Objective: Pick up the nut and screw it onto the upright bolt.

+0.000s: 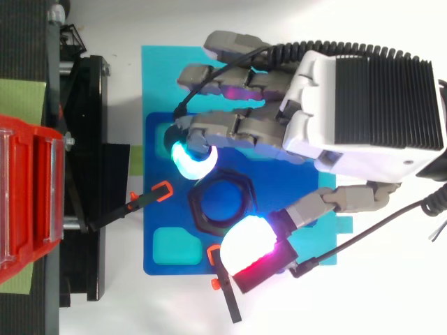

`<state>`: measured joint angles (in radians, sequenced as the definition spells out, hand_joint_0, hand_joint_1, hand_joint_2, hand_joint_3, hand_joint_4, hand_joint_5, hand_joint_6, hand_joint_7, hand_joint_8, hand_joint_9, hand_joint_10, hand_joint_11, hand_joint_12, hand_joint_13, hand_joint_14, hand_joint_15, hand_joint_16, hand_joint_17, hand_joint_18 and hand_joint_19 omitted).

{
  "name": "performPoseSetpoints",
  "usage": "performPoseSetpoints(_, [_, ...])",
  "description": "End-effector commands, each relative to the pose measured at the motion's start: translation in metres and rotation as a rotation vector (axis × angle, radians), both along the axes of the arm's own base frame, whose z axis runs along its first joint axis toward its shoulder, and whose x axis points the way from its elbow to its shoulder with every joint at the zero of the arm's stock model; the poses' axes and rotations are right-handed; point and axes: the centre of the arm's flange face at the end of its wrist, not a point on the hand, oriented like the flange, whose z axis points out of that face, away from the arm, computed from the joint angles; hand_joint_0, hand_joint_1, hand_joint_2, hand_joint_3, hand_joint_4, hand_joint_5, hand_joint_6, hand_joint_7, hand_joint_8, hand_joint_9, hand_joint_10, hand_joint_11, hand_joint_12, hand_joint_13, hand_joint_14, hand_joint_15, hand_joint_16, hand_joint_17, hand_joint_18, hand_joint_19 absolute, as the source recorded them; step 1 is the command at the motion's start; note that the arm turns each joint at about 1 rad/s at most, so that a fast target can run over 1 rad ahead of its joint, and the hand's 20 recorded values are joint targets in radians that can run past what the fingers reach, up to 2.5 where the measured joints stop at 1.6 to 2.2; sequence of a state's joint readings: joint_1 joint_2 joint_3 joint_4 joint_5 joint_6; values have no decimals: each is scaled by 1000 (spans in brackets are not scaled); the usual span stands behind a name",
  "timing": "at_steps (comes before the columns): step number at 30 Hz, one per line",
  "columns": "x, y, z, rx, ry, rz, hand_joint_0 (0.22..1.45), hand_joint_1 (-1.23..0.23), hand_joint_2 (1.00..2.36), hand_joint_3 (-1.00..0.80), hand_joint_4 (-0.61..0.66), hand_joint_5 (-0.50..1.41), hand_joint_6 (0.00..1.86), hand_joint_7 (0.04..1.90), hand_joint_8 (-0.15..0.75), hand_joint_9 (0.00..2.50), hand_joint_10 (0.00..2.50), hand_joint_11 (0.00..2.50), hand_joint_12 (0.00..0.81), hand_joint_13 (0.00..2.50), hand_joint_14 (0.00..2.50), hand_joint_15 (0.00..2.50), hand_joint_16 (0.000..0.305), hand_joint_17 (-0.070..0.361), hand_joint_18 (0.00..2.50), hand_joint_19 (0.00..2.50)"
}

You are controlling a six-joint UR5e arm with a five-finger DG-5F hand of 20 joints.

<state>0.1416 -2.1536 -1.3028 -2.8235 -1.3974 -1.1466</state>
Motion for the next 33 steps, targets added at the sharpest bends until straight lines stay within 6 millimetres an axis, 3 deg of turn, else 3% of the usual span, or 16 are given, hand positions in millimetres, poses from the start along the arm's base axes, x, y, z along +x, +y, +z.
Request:
performPoseSetpoints(1, [0,-4,0,-1,0,-5,452,-248,1000,-500,95,58,500,1359,254,1009,0,0,348,516,0,0,52,116,237,81])
performPoseSetpoints(14, [-4,-11,-2,-5,34,-14,468,-289,1000,-500,6,94,501,1352,160,1332,0,17,299,769,0,19,39,89,583,193])
performPoseSetpoints(21, [-8,-20,-2,-9,51,-23,483,-280,1000,-500,19,109,503,1331,85,1639,0,23,210,888,0,0,22,50,672,108])
performPoseSetpoints(33, [-21,-29,18,-54,81,-22,497,-291,1000,-500,11,116,502,1351,71,1808,4,101,153,991,0,0,14,31,756,124])
